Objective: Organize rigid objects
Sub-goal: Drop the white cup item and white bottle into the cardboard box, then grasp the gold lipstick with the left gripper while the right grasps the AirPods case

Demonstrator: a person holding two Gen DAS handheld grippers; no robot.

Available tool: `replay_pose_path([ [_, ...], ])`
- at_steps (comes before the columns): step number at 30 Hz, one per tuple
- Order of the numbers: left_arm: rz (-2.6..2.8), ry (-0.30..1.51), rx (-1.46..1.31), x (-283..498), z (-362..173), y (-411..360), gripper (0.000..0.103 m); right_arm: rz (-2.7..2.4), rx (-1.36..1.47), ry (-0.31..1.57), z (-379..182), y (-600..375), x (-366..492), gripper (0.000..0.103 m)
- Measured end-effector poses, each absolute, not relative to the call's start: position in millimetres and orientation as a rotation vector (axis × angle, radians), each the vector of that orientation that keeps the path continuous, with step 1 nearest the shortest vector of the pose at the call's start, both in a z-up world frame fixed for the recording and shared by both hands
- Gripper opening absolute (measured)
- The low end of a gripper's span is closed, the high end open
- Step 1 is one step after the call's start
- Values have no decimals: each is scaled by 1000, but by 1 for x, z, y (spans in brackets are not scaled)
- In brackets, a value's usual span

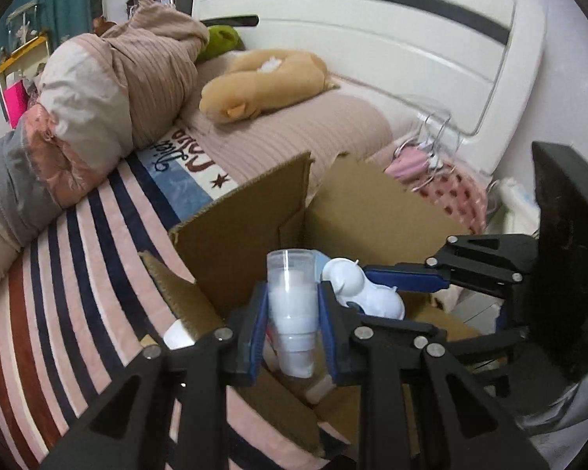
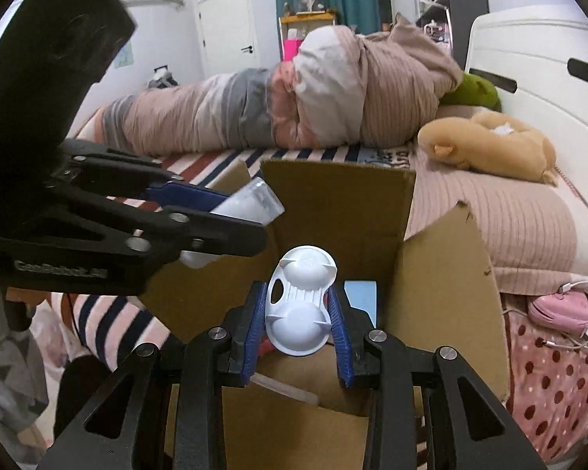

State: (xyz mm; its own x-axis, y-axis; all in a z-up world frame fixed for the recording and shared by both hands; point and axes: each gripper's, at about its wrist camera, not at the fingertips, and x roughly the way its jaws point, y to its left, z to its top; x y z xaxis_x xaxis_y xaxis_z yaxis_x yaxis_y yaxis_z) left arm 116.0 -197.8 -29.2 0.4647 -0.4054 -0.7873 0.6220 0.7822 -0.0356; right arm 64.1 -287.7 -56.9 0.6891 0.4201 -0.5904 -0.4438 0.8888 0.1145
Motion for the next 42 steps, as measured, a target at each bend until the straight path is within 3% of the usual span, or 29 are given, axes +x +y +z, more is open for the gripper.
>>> replay_pose_path([
  [5,-607,876,278,123,-33,-198,39,474,-19,673,-66,-293,79,32],
  [10,-588,854,258,120,-24,-184,40,461,-5,673,-65,-297,76,32],
  [14,-565,813,239,109,-9,-168,50,452,-12,662,-57,-293,69,32],
  [17,-548,779,220,97,4,-147,50,451,-14,641,-47,-287,60,33],
  [21,-505,739,181,82,17,-108,58,471,-11,590,-28,-270,46,33],
  [32,-367,732,104,50,-1,18,59,595,-62,551,-14,-156,28,33],
  [42,-367,813,21,61,-82,75,59,445,-80,777,-103,-84,88,33],
])
